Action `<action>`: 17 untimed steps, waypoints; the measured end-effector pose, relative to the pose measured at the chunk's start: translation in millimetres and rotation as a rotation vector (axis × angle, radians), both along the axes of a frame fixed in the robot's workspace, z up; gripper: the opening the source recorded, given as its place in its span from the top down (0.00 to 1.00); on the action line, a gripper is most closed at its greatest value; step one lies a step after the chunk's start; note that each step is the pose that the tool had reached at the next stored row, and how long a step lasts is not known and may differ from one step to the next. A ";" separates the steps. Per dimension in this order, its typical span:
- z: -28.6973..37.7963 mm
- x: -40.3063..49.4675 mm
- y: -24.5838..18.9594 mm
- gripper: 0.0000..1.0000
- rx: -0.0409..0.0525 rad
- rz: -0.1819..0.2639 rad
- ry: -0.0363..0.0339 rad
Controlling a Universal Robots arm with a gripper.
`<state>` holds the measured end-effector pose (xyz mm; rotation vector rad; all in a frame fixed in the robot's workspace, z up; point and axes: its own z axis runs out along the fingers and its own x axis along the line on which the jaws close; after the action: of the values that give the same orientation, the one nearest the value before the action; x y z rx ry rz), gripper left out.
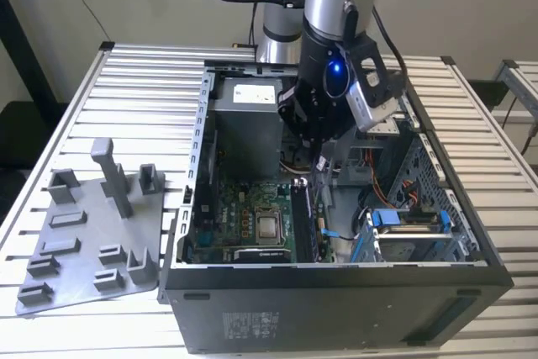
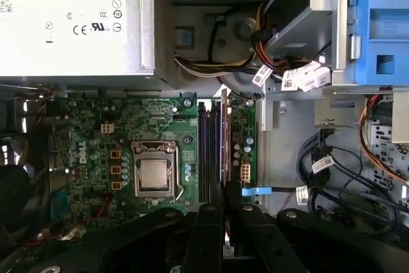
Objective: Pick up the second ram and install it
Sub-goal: 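Insert the second ram into the second slot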
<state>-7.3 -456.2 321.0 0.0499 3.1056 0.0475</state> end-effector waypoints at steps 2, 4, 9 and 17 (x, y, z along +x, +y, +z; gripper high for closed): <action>-2.9 0.0 -1.4 0.86 0.0001 0.000 0.0057; -5.4 0.0 -3.1 0.86 -0.0002 0.000 0.0122; -14.0 0.1 -7.7 0.86 0.0000 0.002 0.0178; -21.5 0.0 -10.5 0.86 -0.0010 0.002 0.0179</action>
<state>-7.3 -466.6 299.4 0.0482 3.1236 0.0458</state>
